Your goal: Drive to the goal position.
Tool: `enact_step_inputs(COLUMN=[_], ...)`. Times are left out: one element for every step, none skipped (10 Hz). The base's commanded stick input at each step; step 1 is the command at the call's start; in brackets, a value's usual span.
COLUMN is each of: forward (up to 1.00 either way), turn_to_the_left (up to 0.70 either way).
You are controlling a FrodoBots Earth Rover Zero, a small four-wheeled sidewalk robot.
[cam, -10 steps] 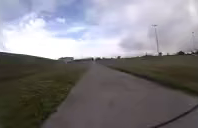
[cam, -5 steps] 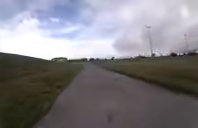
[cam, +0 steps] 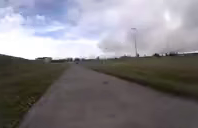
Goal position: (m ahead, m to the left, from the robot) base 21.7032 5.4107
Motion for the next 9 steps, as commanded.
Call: enact_step_inputs(forward=[1.0, 1.0, 1.0, 1.0, 1.0, 1.0, 1.0, 1.0, 1.0], turn_to_the_left=[0.0, 0.0, 0.0, 0.0, 0.0, 0.12, 0.36, 0.4, 0.4])
